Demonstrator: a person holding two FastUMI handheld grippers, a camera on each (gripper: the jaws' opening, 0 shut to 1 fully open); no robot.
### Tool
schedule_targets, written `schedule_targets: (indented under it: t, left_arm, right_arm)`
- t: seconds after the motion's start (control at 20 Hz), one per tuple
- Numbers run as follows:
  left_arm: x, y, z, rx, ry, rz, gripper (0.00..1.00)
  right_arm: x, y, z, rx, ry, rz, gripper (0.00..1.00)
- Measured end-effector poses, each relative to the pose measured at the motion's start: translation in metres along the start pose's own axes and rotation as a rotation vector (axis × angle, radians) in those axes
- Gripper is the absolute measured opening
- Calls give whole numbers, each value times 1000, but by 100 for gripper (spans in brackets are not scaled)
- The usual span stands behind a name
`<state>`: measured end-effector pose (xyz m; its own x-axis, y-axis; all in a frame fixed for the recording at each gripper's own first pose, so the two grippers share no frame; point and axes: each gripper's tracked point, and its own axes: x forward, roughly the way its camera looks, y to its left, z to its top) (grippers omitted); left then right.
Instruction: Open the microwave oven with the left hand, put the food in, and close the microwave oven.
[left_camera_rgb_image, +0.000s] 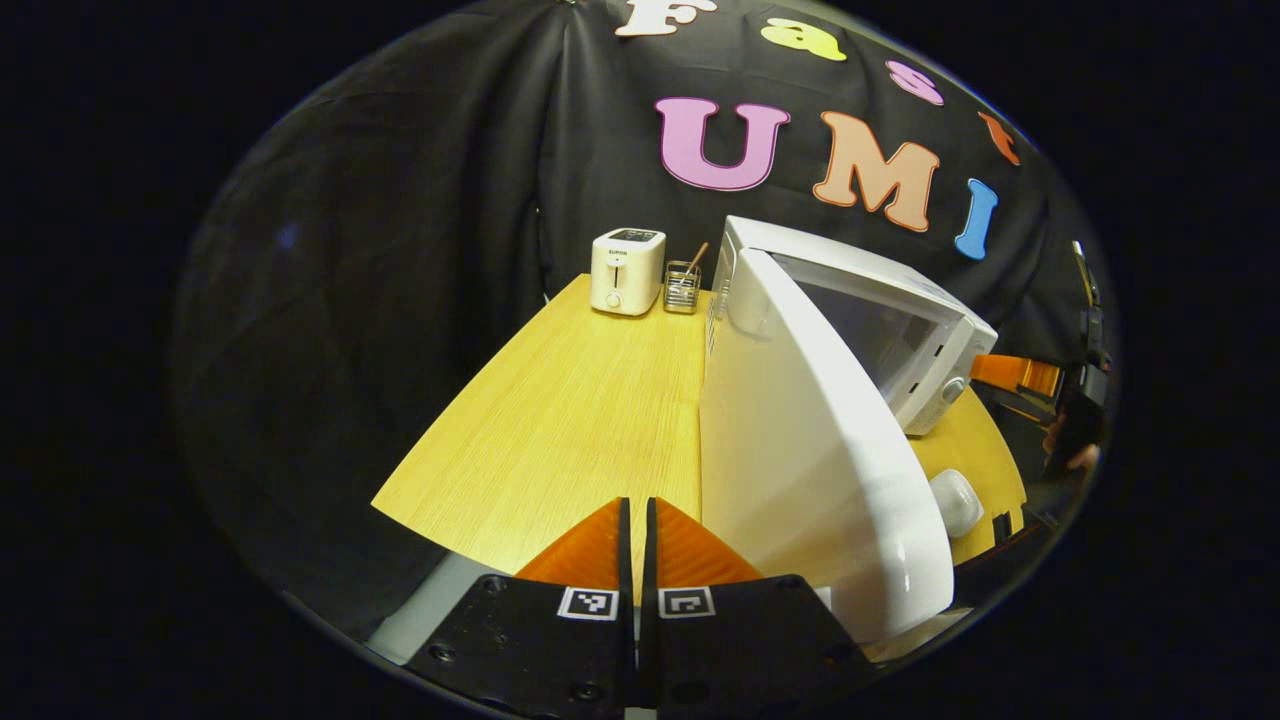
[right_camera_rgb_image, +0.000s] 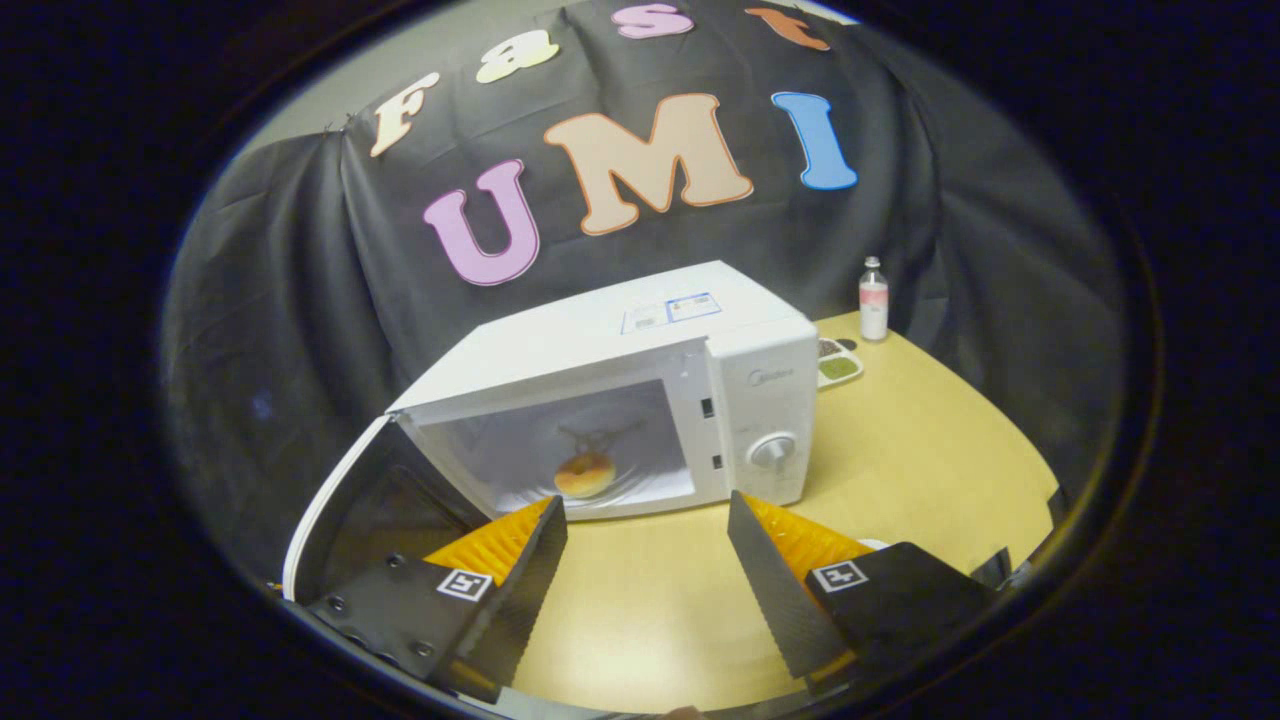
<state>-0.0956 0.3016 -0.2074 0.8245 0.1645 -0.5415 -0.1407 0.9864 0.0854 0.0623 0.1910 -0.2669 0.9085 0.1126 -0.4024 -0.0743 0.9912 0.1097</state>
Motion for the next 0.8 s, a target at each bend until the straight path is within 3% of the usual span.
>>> schedule_targets:
  t: [0.3,0.45,0.5,0.65,0.7,0.75,0.8]
  left_arm:
    - [-9,-22,0,5,-1,-30,1]
    - [-10,-43,1,23,0,-54,2]
    - [-10,-51,2,27,-2,-63,1]
    - [-11,-79,5,39,-4,-97,1]
    - [-12,-85,6,53,-6,-97,1]
    - [-11,-94,7,62,-6,-106,0]
    - [-11,-102,7,70,-7,-113,1]
  right_arm:
    - [-32,-47,20,14,-45,-65,99]
    - [-44,-66,30,-43,-74,-96,100]
    - [-51,-72,34,-70,-84,-107,91]
    - [-65,-76,39,-113,-95,-99,92]
    - [-70,-78,37,-125,-90,-98,100]
    - [-73,-82,37,-130,-85,-99,92]
    - [-76,-87,36,-125,-79,-102,92]
